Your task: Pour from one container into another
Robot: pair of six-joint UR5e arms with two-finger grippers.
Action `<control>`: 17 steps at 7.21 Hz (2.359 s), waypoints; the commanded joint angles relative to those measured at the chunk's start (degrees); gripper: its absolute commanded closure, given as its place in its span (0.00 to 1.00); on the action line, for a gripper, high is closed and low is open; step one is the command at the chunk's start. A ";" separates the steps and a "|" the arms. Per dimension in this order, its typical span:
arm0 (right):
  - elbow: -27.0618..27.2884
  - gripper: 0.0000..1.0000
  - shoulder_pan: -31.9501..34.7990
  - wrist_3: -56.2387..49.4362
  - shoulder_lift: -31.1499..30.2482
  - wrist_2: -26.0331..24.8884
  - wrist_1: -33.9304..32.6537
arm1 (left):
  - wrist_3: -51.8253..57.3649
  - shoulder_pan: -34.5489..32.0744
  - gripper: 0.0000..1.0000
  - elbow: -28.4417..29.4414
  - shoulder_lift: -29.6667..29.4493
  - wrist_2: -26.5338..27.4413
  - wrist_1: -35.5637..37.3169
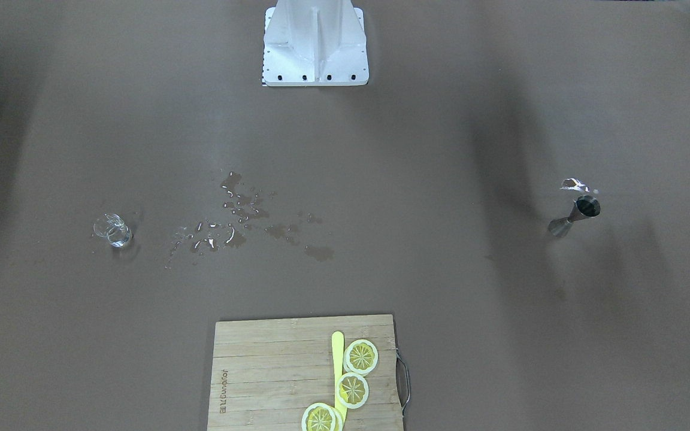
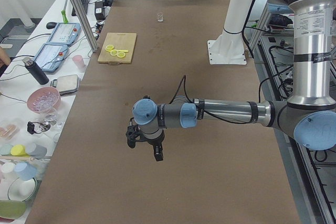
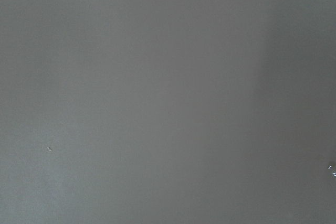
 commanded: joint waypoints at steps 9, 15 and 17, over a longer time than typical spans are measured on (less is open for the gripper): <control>0.06 0.00 0.53 -0.09 -0.53 0.00 0.07 | 0.03 -0.50 0.01 0.17 -0.08 0.07 0.24; -0.02 0.00 0.62 -0.09 -0.44 0.00 0.16 | -0.06 -0.59 0.01 1.31 -1.31 0.07 -0.11; -0.02 0.00 0.62 -0.09 -0.44 0.00 0.16 | -0.14 -0.76 0.01 1.05 -1.22 -0.02 -0.11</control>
